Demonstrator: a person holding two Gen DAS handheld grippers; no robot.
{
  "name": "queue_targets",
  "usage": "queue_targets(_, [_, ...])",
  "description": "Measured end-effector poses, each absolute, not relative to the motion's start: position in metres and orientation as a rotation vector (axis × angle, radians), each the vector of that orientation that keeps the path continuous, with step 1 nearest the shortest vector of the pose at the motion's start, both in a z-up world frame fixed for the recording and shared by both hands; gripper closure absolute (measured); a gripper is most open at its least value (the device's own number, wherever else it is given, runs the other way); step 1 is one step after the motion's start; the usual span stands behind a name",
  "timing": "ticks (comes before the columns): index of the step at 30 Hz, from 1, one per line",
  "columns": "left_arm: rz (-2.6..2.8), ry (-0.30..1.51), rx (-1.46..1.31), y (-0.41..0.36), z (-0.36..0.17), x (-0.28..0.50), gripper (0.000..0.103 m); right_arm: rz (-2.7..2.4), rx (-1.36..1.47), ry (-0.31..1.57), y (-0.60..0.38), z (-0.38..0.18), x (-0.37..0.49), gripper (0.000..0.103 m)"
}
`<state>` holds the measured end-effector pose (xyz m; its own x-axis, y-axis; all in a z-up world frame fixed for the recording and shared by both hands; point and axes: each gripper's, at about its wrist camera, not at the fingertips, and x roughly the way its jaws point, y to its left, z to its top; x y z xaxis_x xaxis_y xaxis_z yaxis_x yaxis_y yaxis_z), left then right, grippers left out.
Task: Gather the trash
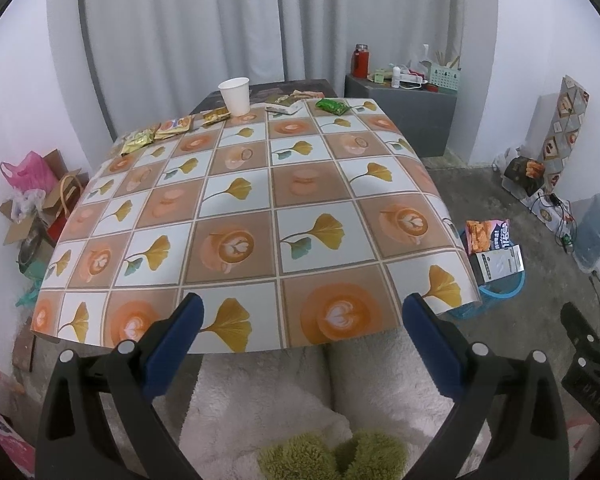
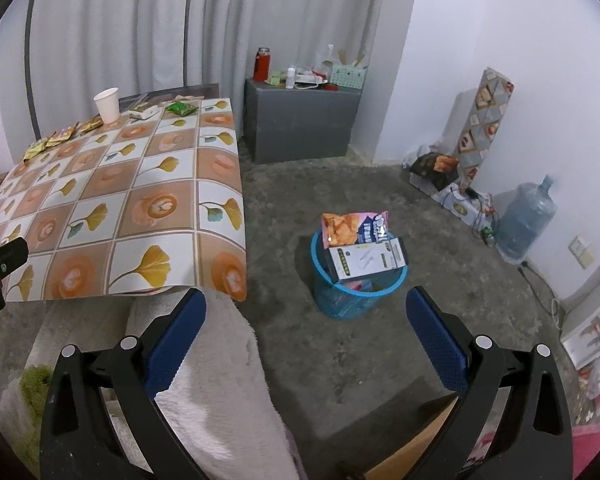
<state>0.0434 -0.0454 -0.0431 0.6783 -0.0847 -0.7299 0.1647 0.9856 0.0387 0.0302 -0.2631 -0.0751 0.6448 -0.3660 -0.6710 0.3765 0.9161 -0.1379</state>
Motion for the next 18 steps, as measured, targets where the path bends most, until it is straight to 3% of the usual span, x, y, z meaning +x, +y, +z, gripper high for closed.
queue_targets(18, [-0.157,0.822,0.116,-0.05,-0.0443,0.0436,0.006,-0.428,0.022,0.76,-0.2652,-0.0742,0.0283,0.007])
